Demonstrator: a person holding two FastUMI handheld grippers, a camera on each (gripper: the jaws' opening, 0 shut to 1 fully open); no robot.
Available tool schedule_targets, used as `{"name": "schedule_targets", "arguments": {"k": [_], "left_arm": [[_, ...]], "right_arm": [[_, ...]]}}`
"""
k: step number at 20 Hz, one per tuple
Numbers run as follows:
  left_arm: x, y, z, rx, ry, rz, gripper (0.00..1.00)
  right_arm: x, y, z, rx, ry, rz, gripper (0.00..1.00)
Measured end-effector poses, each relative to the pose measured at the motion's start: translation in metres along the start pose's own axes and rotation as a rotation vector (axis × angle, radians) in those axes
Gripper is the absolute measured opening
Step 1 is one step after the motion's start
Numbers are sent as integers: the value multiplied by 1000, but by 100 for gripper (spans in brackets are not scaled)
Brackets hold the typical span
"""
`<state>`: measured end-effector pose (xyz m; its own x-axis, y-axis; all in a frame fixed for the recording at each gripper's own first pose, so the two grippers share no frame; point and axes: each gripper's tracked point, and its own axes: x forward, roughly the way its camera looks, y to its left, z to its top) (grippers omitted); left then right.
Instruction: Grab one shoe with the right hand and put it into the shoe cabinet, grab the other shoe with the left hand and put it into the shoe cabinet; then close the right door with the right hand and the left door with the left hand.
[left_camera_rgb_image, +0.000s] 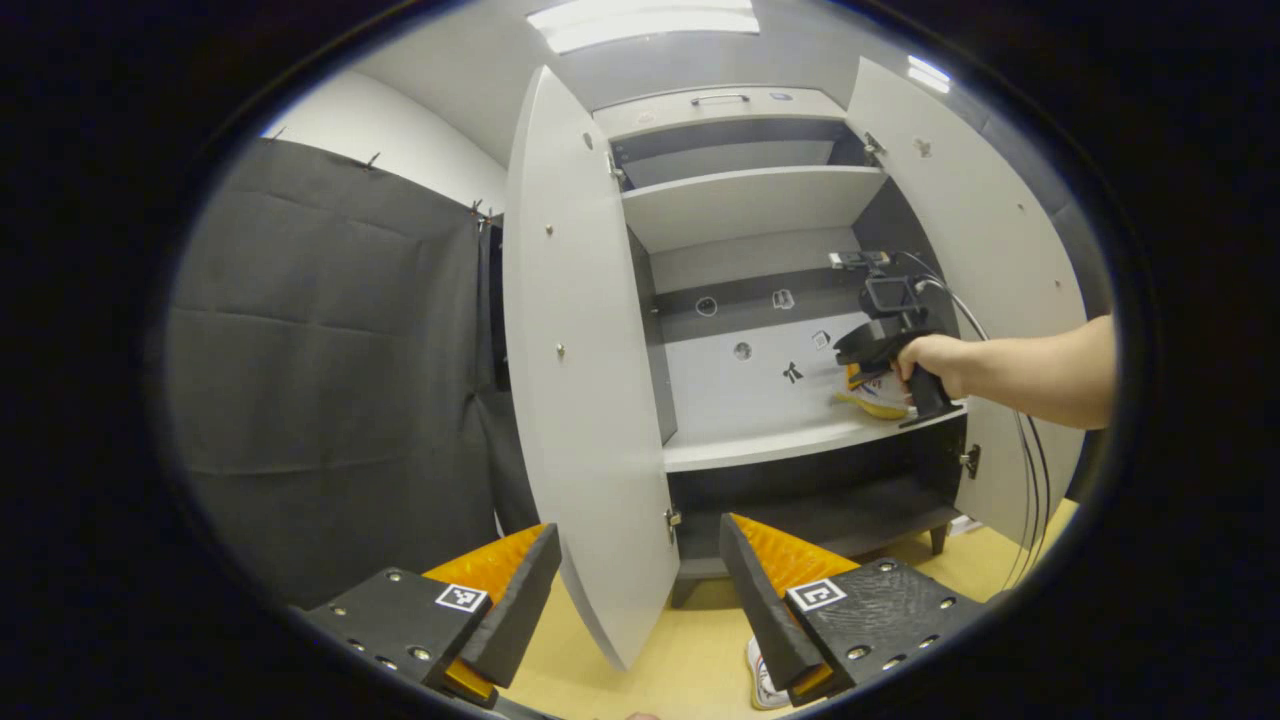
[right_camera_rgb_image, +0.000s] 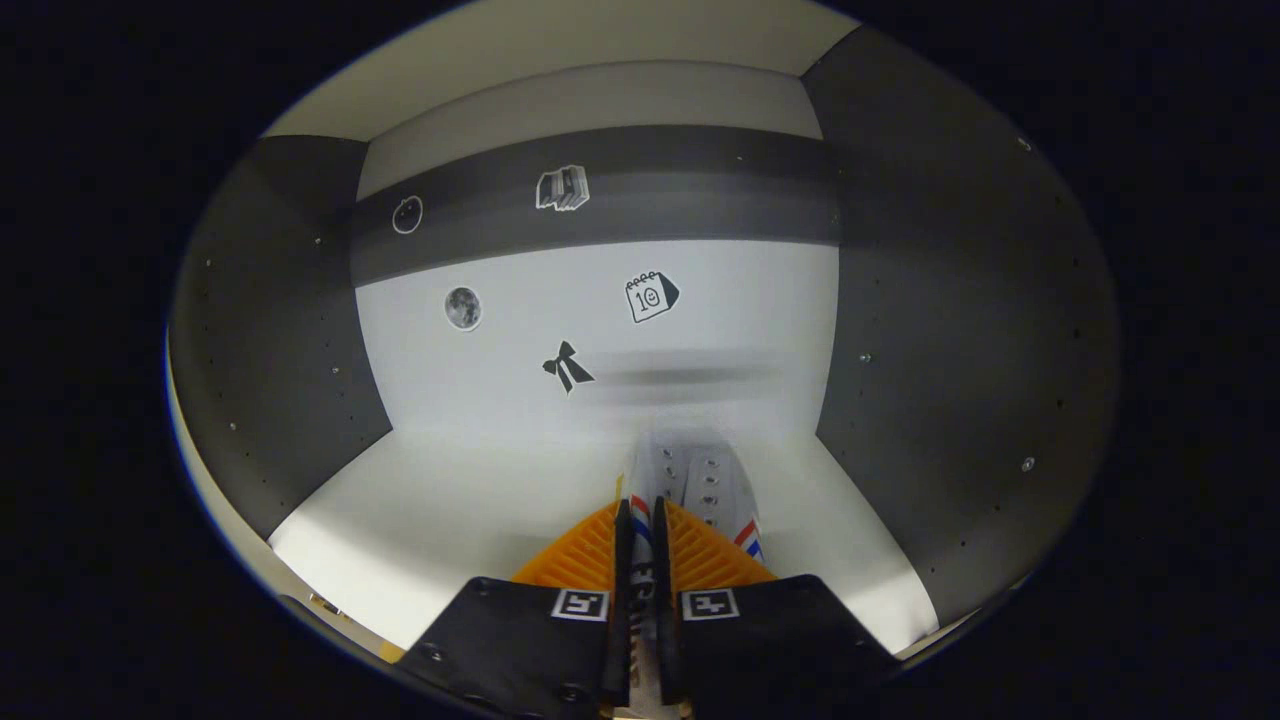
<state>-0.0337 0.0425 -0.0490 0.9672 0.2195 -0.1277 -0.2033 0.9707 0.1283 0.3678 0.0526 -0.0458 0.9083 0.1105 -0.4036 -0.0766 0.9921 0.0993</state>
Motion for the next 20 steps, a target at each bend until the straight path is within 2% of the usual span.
{"name": "schedule_targets", "arguments": {"k": [1,2,3,6,13,15,17,18,20], "left_arm": [[2,-2,-2,0,4,-9,91],[3,-4,-4,-1,10,-20,92],[5,-7,-5,1,16,-35,92],[13,-18,-13,0,37,-84,93],[30,-52,-44,-45,116,-226,93],[35,-62,-60,-60,157,-265,92],[37,-69,-75,-62,195,-293,93],[38,-73,-84,-59,216,-311,93],[40,-83,-101,-71,268,-354,93]], "right_arm": [[-5,4,5,-7,-23,9,19],[-13,4,11,-25,-51,9,34],[-26,8,19,-34,-81,23,39],[-66,7,36,-45,-176,16,97],[-169,-2,35,-97,-321,17,96],[-190,-7,25,-105,-330,19,93],[-206,-16,15,-113,-332,6,97],[-213,-21,10,-111,-336,-4,94],[-223,-29,-4,-112,-325,-19,97]]}}
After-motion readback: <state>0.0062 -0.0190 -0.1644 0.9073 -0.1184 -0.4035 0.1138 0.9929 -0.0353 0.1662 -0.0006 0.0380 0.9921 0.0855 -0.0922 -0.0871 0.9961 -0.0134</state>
